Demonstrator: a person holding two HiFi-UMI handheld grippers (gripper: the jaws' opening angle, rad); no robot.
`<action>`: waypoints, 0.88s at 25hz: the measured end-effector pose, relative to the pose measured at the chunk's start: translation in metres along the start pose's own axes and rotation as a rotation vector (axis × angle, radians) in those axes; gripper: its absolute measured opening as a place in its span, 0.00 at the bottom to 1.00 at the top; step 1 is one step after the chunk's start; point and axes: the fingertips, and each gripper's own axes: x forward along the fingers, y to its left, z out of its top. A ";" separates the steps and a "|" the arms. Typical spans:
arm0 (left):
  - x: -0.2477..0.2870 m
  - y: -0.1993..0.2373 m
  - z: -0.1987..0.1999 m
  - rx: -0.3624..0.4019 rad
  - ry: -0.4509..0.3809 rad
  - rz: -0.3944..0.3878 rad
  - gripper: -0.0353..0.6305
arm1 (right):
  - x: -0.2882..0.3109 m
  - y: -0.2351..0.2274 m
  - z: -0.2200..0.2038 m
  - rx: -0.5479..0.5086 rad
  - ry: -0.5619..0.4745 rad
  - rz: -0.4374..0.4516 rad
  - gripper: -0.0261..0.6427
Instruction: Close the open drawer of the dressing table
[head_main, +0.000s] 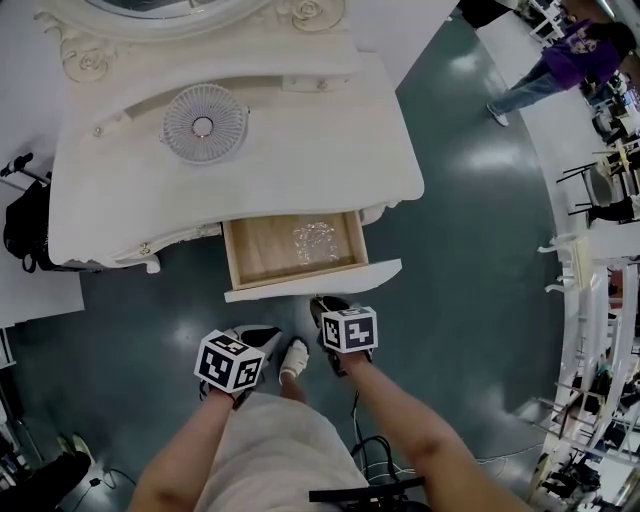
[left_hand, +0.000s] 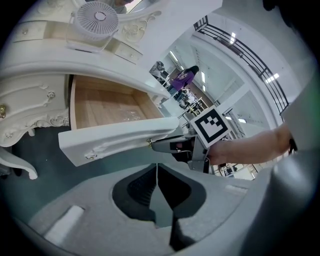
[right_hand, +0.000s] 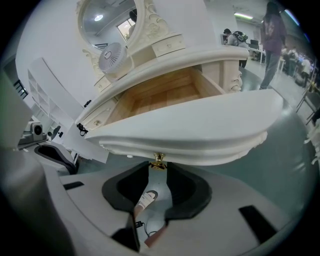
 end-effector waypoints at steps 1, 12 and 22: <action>0.001 0.002 0.002 -0.001 -0.002 0.001 0.07 | 0.001 0.000 0.002 -0.004 -0.001 -0.001 0.22; 0.004 0.017 0.021 -0.006 -0.021 0.007 0.07 | 0.009 -0.002 0.025 -0.015 -0.011 -0.007 0.22; 0.005 0.029 0.028 -0.028 -0.027 0.014 0.07 | 0.021 -0.003 0.052 -0.024 -0.030 -0.014 0.22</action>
